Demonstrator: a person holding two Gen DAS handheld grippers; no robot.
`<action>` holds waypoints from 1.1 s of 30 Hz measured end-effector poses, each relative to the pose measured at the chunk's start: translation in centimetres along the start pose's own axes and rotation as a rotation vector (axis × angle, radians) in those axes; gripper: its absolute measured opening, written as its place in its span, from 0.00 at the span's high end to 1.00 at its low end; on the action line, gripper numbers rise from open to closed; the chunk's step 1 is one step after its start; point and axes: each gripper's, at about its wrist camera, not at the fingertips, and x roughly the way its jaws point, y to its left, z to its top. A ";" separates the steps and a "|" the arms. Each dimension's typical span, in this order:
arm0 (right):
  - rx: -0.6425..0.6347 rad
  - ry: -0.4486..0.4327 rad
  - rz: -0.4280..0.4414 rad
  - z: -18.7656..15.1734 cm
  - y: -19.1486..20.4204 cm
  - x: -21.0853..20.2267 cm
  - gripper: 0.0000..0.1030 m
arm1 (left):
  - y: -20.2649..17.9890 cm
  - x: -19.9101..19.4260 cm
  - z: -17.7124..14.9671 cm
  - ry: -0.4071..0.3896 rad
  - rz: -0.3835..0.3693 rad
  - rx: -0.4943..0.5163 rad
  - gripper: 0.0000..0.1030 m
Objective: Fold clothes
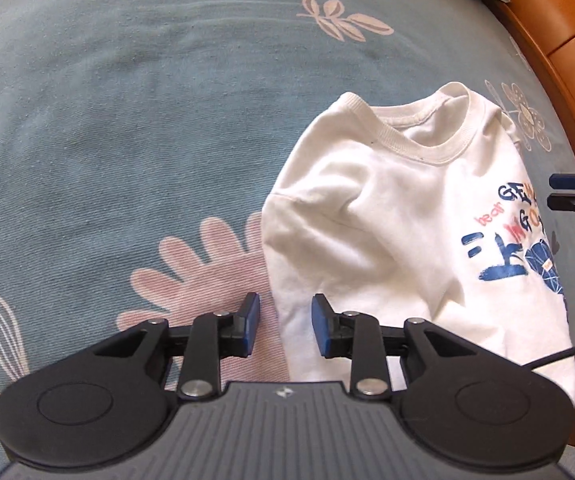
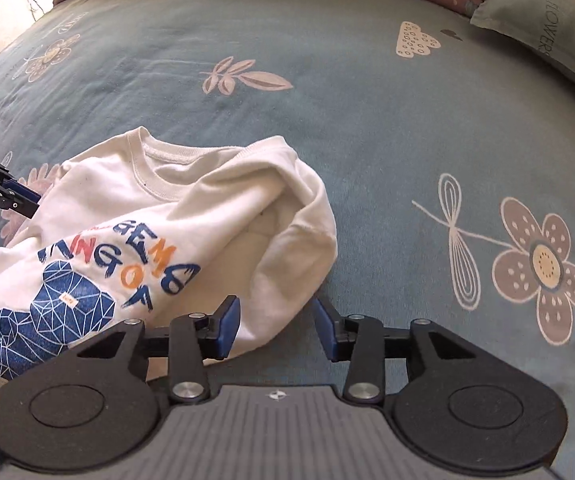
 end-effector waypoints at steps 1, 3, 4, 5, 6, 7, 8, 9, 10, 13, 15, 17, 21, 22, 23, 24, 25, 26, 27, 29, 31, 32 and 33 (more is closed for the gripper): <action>0.022 0.009 -0.004 -0.3 0.4 -0.1 0.53 | 0.5 0.0 0.1 -0.004 -0.030 -0.002 0.70; 0.068 0.020 -0.009 -0.9 1.3 -0.3 0.53 | 1.4 0.3 0.6 -0.011 -0.093 0.002 0.70; 0.095 0.024 -0.012 -1.1 1.7 -0.4 0.53 | 1.9 0.5 1.1 -0.015 -0.128 0.008 0.70; 0.122 0.028 -0.015 -1.3 2.2 -0.5 0.53 | 2.4 0.7 1.6 -0.020 -0.163 0.014 0.70; 0.152 0.027 -0.011 -1.3 2.6 -0.5 0.53 | 2.9 1.1 2.2 -0.022 -0.202 0.013 0.70; 0.183 0.026 -0.007 -1.4 3.0 -0.5 0.53 | 3.4 1.5 3.0 -0.023 -0.242 0.009 0.70; 0.205 0.024 -0.004 -1.4 3.4 -0.4 0.53 | 4.1 2.1 3.6 -0.020 -0.293 -0.008 0.70; 0.226 0.022 -0.002 -1.3 3.8 -0.4 0.53 | 4.7 2.7 4.3 -0.016 -0.347 -0.028 0.71; 0.237 0.021 -0.004 -1.2 4.2 -0.2 0.53 | 5.3 3.2 4.8 -0.004 -0.392 -0.043 0.71; 0.224 0.017 -0.015 -0.8 5.8 0.0 0.53 | 6.6 4.2 5.3 0.035 -0.486 -0.054 0.73; 0.208 0.010 -0.023 -0.7 6.5 -0.3 0.53 | 7.3 4.3 4.6 0.062 -0.525 -0.094 0.73; 0.200 0.003 -0.020 -0.8 7.0 -0.7 0.51 | 7.5 4.1 3.2 0.089 -0.549 -0.116 0.72; 0.202 -0.004 -0.007 -1.6 7.4 -1.1 0.46 | 7.4 3.8 0.8 0.095 -0.572 -0.126 0.72; 0.208 -0.003 -0.006 -1.8 7.3 -1.1 0.46 | 7.2 4.1 1.2 0.101 -0.578 -0.122 0.73; 0.216 0.000 -0.004 -2.0 7.2 -1.0 0.46 | 6.9 4.6 2.0 0.109 -0.591 -0.115 0.73; 0.223 -0.002 0.000 -2.1 7.2 -0.9 0.46 | 6.7 5.1 2.8 0.116 -0.606 -0.107 0.73; 0.228 -0.004 0.004 -2.2 7.1 -0.9 0.46 | 6.3 5.6 3.7 0.121 -0.615 -0.098 0.76; 0.228 -0.005 0.011 -2.1 7.1 -0.8 0.46 | 5.8 6.2 4.4 0.127 -0.617 -0.088 0.81; 0.221 -0.003 0.013 -2.1 7.1 -0.6 0.46 | 5.4 6.2 4.6 0.131 -0.600 -0.072 0.84; 0.204 0.002 0.018 -1.9 7.0 -0.2 0.46 | 4.8 5.8 4.7 0.138 -0.558 -0.034 0.91; 0.196 -0.003 0.021 -1.8 6.4 -0.3 0.46 | 4.5 5.0 4.1 0.130 -0.513 -0.035 0.92; 0.192 -0.006 0.023 -1.8 6.2 -0.3 0.46 | 4.2 4.5 3.8 0.127 -0.486 -0.043 0.92; 0.196 -0.006 0.026 -1.9 5.7 -0.4 0.46 | 3.7 4.0 3.6 0.120 -0.447 -0.032 0.92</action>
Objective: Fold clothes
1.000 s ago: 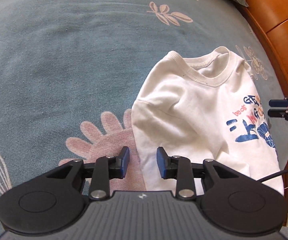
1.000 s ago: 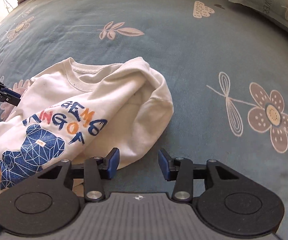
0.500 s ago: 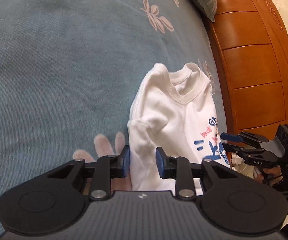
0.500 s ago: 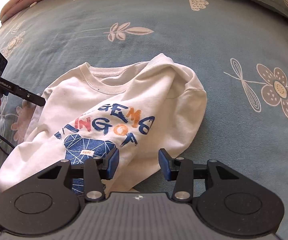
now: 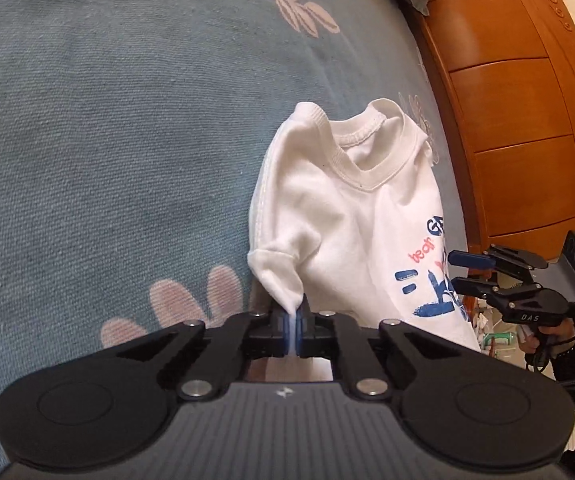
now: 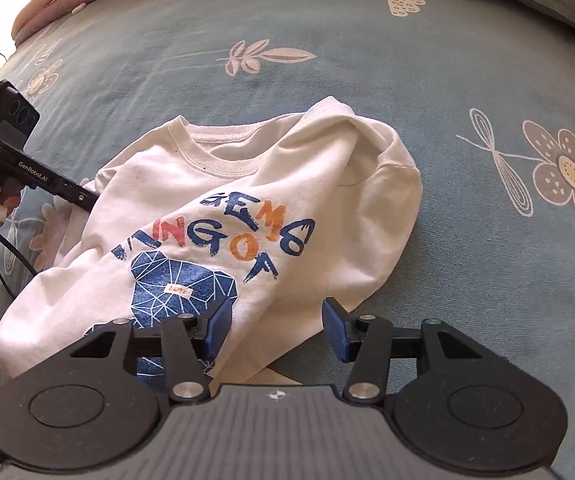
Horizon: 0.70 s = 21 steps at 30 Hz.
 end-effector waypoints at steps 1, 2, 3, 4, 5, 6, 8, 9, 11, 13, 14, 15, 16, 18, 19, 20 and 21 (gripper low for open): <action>0.007 0.000 -0.002 -0.1 -0.6 0.0 0.46 | -0.8 -0.3 0.0 -0.001 0.052 0.026 0.92; 0.013 0.000 -0.004 -0.1 -1.3 0.0 0.46 | -1.7 -0.5 0.0 0.000 0.107 0.055 0.94; 0.027 0.001 -0.005 -0.2 -2.0 0.0 0.46 | -2.0 -1.2 0.3 -0.017 0.146 0.057 0.96; 0.042 0.002 -0.006 -0.3 -2.8 0.1 0.46 | -2.2 -1.9 0.7 -0.038 0.180 0.051 0.96; 0.057 -0.001 0.002 -0.4 -3.5 0.1 0.46 | -2.3 -2.6 1.1 -0.059 0.215 0.045 0.97; 0.072 -0.005 0.010 -0.4 -4.2 0.1 0.46 | -2.5 -3.3 1.5 -0.080 0.249 0.039 0.97; 0.096 -0.017 0.033 -0.2 -5.7 0.4 0.46 | -2.0 -4.2 2.4 -0.101 0.334 0.033 0.97; 0.106 -0.020 0.048 -0.1 -6.3 0.7 0.46 | -1.7 -3.9 2.8 -0.084 0.389 0.028 0.97; 0.133 -0.027 0.091 0.1 -7.9 1.4 0.46 | -0.7 -3.6 2.7 -0.065 0.396 0.013 0.95; 0.175 -0.022 0.180 0.6 -9.6 2.2 0.46 | -0.6 -3.5 2.9 -0.050 0.404 0.021 0.95; 0.199 -0.013 0.237 0.8 -10.4 2.8 0.45 | -0.8 -3.5 3.0 -0.042 0.413 0.031 0.94; 0.215 -0.002 0.284 1.0 -11.1 3.5 0.45 | -0.8 -3.5 3.0 -0.039 0.419 0.037 0.93; 0.217 0.011 0.304 1.2 -11.6 4.2 0.45 | -0.9 -3.4 3.0 -0.038 0.424 0.041 0.93; 0.225 0.016 0.349 1.4 -12.6 5.5 0.45 | -0.7 -3.5 3.1 -0.035 0.423 0.028 0.92; 0.233 0.007 0.378 1.5 -13.2 6.0 0.45 | -0.7 -3.6 3.1 -0.032 0.423 0.025 0.92; 0.265 -0.001 0.424 1.8 -13.8 6.4 0.44 | -0.7 -3.6 3.2 -0.030 0.426 0.027 0.92; 0.301 -0.009 0.473 2.1 -14.5 6.9 0.40 | -0.7 -3.6 3.2 -0.027 0.429 0.030 0.92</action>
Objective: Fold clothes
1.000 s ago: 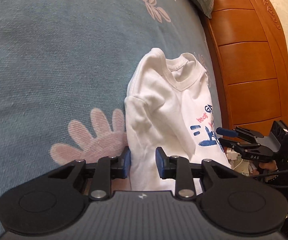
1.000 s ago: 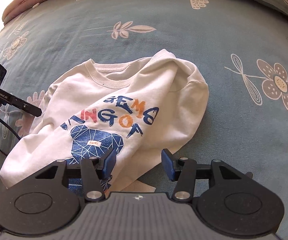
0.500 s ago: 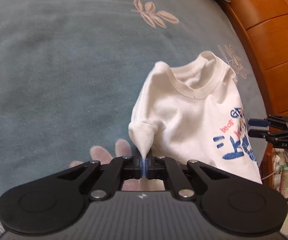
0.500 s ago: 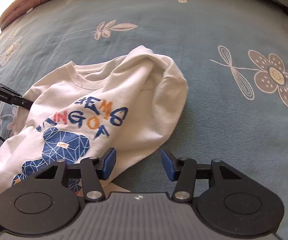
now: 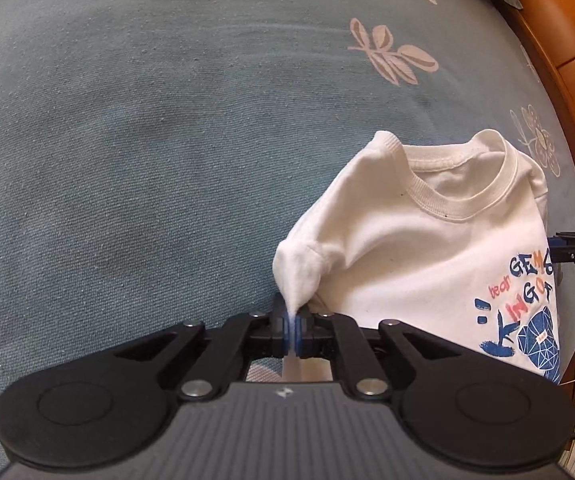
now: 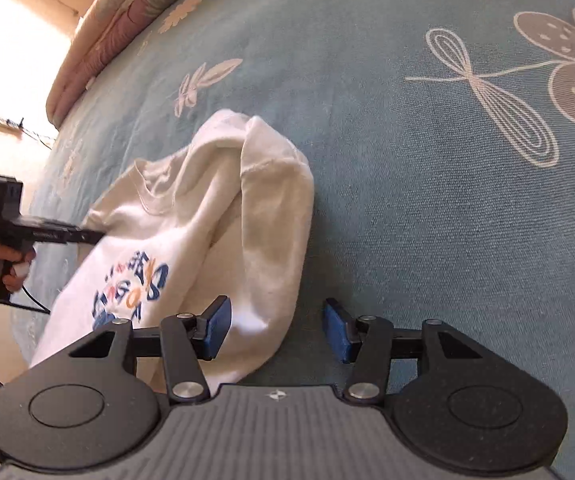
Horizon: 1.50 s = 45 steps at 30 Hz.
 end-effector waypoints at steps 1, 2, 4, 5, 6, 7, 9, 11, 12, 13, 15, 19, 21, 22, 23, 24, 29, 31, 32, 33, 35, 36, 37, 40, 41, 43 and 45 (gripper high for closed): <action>0.031 -0.006 0.047 0.4 -0.6 0.2 0.40 | 0.0 0.0 0.0 0.002 0.003 0.001 0.92; 0.065 -0.009 0.094 0.8 -1.3 0.5 0.40 | 0.0 0.0 0.1 0.005 0.005 0.002 0.92; 0.122 -0.011 0.173 1.2 -2.5 0.9 0.39 | 0.0 -0.1 0.2 0.009 0.011 -0.001 0.92; 0.133 -0.020 0.190 0.9 -2.8 0.8 0.40 | 0.0 -0.1 0.2 0.011 0.013 0.000 0.92; 0.154 -0.016 0.206 0.2 -3.0 0.7 0.40 | 0.0 -0.2 0.2 0.014 0.016 0.000 0.92; 0.176 -0.011 0.223 -0.7 -3.3 0.7 0.41 | 0.1 -0.2 0.3 0.015 0.015 0.000 0.92; 0.204 -0.022 0.234 -2.6 -3.4 0.3 0.48 | 0.4 -0.3 0.3 0.017 0.010 -0.004 0.92; 0.231 -0.043 0.240 -3.7 -3.7 0.3 0.56 | 0.7 -0.3 0.3 0.012 0.001 -0.011 0.92; 0.245 -0.059 0.240 -3.8 -4.0 0.4 0.67 | 0.9 -0.4 0.2 0.009 -0.003 -0.018 0.92; 0.255 -0.072 0.243 -3.4 -4.3 0.9 0.73 | 1.1 -0.4 0.1 0.006 -0.006 -0.024 0.92; 0.269 -0.083 0.257 -2.2 -4.4 2.4 0.96 | 1.2 -0.6 0.1 0.000 -0.003 -0.037 0.92; 0.236 -0.071 0.236 -1.3 -3.0 3.3 0.96 | 1.1 -0.8 0.1 0.003 0.021 -0.029 0.92; 0.206 -0.067 0.171 -1.3 -1.7 2.8 0.96 | 1.2 -1.0 0.3 0.012 0.026 -0.041 0.93; 0.188 -0.066 0.127 -1.3 -0.9 2.4 0.96 | 1.2 -1.2 0.4 0.015 0.033 -0.046 0.94; 0.160 -0.063 0.079 -1.1 -0.1 1.8 0.94 | 1.0 -1.6 0.4 0.015 0.045 -0.038 0.95; 0.129 -0.059 0.023 -0.7 0.6 1.1 0.94 | 0.7 -1.9 0.4 0.013 0.059 -0.026 0.96; 0.020 -0.093 -0.145 2.4 2.3 -2.4 0.95 | 0.8 -4.6 1.0 -0.028 0.080 -0.006 0.96; -0.015 -0.112 -0.179 4.2 2.5 -3.4 0.97 | 1.2 -5.2 1.6 -0.044 0.083 -0.003 0.96; -0.024 -0.129 -0.188 5.0 2.4 -3.9 0.97 | 1.3 -5.5 1.9 -0.052 0.084 -0.003 0.96; -0.020 -0.129 -0.183 5.6 2.1 -4.2 0.97 | 1.1 -5.3 1.6 -0.050 0.081 -0.004 0.96; 0.012 -0.079 -0.151 6.0 1.1 -4.0 0.91 | 0.4 -4.8 0.4 -0.041 0.071 -0.004 0.96; 0.026 -0.049 -0.130 5.8 0.6 -3.7 0.85 | 0.2 -4.0 0.2 -0.029 0.069 -0.006 0.96; 0.042 -0.029 -0.102 4.9 0.2 -3.4 0.78 | 0.1 -3.0 0.1 -0.016 0.068 -0.009 0.96; 0.095 0.002 -0.041 1.5 -1.7 -2.5 0.54 | 0.7 -2.1 -0.8 -0.003 0.056 -0.039 0.95; 0.129 -0.021 0.001 0.6 -2.4 -2.3 0.55 | 1.0 -1.9 -1.1 -0.005 0.047 -0.053 0.95; 0.202 -0.074 0.091 -1.0 -3.8 -1.8 0.56 | 1.5 -1.6 -1.7 -0.008 0.029 -0.080 0.95; 0.212 -0.094 0.149 -1.1 -3.8 -0.7 0.56 | 1.5 -1.6 -1.9 -0.009 0.029 -0.070 0.95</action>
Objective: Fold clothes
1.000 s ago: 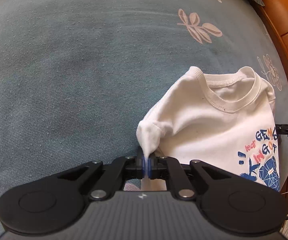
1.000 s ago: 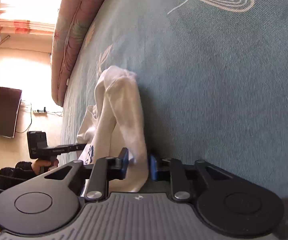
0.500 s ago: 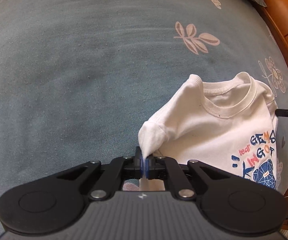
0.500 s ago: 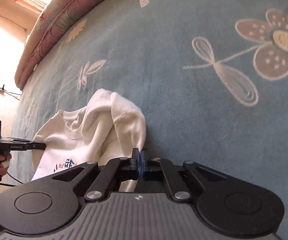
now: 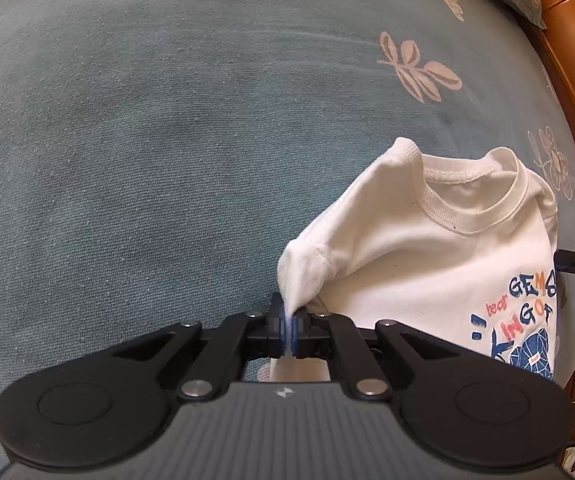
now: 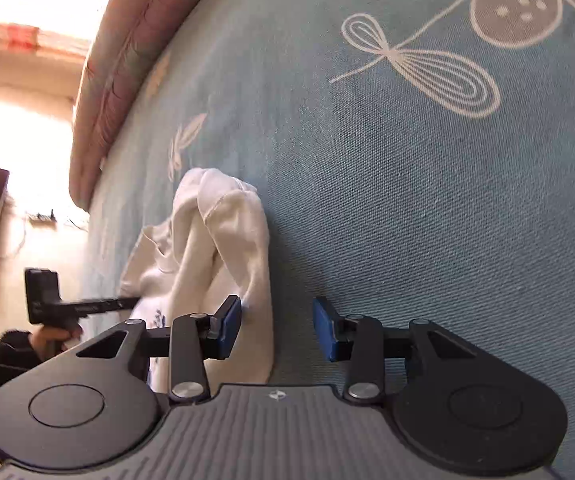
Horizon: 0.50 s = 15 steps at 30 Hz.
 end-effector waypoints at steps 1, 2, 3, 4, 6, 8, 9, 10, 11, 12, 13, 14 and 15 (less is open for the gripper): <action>0.004 -0.006 0.029 -0.1 -0.1 0.6 0.56 | 0.0 -0.1 0.0 0.002 0.003 0.011 0.94; -0.006 0.002 0.044 0.0 0.2 1.3 0.57 | 0.0 -0.1 0.0 0.009 0.005 0.016 0.94; -0.016 0.013 0.058 0.1 0.5 2.1 0.62 | -0.1 -0.1 0.2 0.019 0.008 0.018 0.94; -0.011 0.021 0.058 -0.2 0.4 2.3 0.65 | -0.2 0.0 0.4 0.025 0.012 0.026 0.94; 0.002 0.036 0.054 -0.9 0.2 2.8 0.80 | -0.4 0.1 0.5 0.033 0.018 0.041 0.94; 0.040 0.032 0.057 -2.0 -0.4 2.8 0.96 | -0.5 0.3 0.6 0.034 0.018 0.050 0.94; 0.073 0.018 0.062 -2.7 -1.0 2.6 0.96 | -0.4 0.3 0.5 0.030 0.015 0.043 0.93; 0.112 -0.004 0.066 -3.2 -1.3 2.4 0.96 | -0.3 0.3 0.4 0.025 0.012 0.036 0.93; 0.122 -0.016 0.050 -3.4 -1.1 2.3 0.97 | -0.3 0.1 0.3 0.021 0.014 0.029 0.93; 0.089 -0.018 0.008 -3.3 0.0 2.2 0.95 | -0.3 0.0 0.1 0.016 0.017 0.021 0.94; 0.050 -0.019 -0.037 -3.1 1.1 2.2 0.95 | -0.4 -0.2 0.1 0.014 0.023 0.012 0.95; 0.011 -0.020 -0.081 -2.8 2.2 2.2 0.94 | -0.6 -0.6 0.0 0.003 0.029 0.010 0.96; -0.042 -0.029 -0.138 -2.4 3.8 2.0 0.94 | -0.8 -1.1 -0.1 -0.010 0.035 0.010 0.96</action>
